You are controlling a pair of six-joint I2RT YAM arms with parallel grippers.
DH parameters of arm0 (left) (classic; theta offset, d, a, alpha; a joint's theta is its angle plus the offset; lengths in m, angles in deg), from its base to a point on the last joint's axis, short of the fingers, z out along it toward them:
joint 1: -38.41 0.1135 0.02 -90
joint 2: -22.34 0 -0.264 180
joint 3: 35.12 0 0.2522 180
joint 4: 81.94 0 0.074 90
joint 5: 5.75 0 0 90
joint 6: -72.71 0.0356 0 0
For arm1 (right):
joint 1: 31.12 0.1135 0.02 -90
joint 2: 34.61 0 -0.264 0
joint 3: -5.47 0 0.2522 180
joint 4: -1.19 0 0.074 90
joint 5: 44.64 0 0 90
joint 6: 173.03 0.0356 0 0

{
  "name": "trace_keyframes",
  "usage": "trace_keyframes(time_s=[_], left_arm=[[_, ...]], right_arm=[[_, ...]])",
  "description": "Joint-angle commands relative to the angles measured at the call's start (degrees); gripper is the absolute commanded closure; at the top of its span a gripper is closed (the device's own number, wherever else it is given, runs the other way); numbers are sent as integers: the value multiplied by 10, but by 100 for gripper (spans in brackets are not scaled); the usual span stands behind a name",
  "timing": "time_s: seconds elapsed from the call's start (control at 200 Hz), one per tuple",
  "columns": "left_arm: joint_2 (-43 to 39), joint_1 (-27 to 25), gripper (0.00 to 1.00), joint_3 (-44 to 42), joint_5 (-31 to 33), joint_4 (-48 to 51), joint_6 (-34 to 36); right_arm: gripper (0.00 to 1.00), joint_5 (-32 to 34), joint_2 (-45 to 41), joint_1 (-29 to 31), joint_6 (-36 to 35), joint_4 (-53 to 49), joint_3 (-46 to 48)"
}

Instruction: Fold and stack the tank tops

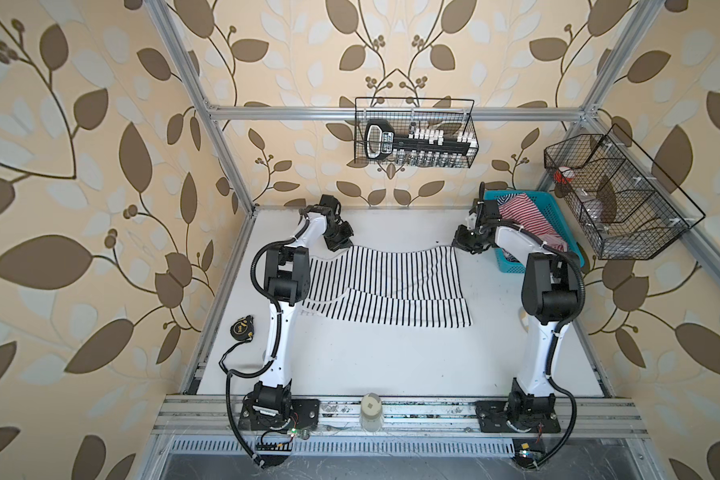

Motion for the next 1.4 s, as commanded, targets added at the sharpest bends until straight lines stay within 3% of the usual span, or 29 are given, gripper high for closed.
trace_keyframes(time_s=[0.0,0.735,1.395], left_arm=[[-80,4,100,-35,-14,-15,11],[-249,2,100,-306,10,-79,0],[-282,-15,100,-411,51,-70,-2]], right_arm=[[100,-14,-32,-3,-13,20,40],[100,20,-225,-1,-35,46,303],[95,66,-265,29,-31,25,388]])
